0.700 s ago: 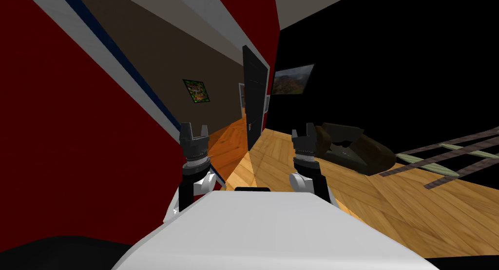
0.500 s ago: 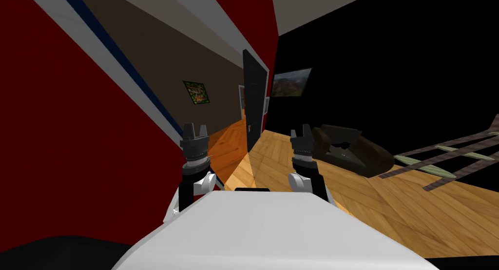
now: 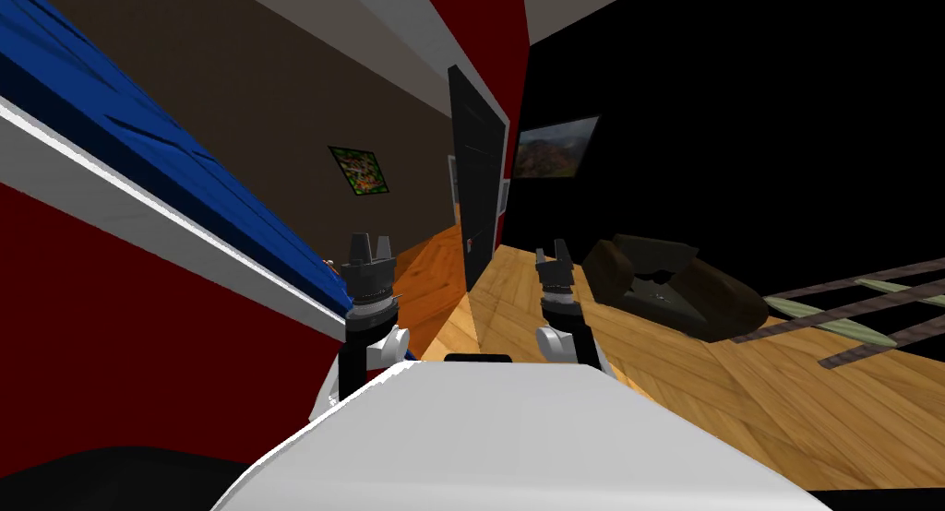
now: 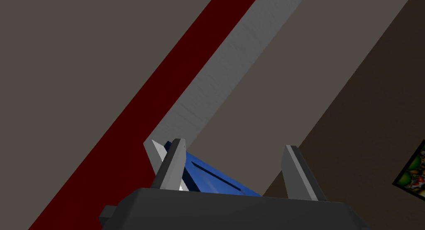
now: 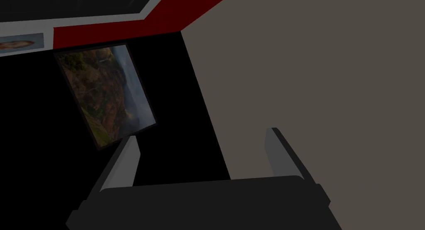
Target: Push the door open
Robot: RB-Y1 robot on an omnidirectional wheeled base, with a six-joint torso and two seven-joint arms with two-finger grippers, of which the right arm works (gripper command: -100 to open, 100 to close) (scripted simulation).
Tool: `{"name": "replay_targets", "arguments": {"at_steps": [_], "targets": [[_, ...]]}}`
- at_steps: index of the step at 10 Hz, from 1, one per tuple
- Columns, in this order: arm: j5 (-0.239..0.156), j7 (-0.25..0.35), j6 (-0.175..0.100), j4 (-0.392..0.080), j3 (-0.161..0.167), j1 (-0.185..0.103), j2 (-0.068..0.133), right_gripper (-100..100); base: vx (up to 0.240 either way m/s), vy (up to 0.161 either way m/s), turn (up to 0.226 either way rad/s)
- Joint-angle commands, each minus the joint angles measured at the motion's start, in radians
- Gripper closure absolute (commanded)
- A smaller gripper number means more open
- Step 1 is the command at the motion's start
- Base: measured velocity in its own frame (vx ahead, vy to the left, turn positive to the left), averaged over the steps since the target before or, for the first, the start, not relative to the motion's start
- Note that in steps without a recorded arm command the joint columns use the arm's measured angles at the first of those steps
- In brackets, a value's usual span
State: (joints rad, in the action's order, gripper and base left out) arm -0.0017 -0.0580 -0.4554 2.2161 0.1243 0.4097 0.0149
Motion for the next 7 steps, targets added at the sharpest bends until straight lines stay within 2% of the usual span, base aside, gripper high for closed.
{"name": "replay_targets", "arguments": {"at_steps": [1, 7], "targets": [[-0.001, 0.007, -0.004, -0.034, 0.03, -0.018, 0.011, -100, 0.211, -0.045, -0.032], [-0.005, 0.028, -0.036, -0.156, 0.128, -0.068, 0.042, -100, 0.136, -0.033, -0.021]]}}
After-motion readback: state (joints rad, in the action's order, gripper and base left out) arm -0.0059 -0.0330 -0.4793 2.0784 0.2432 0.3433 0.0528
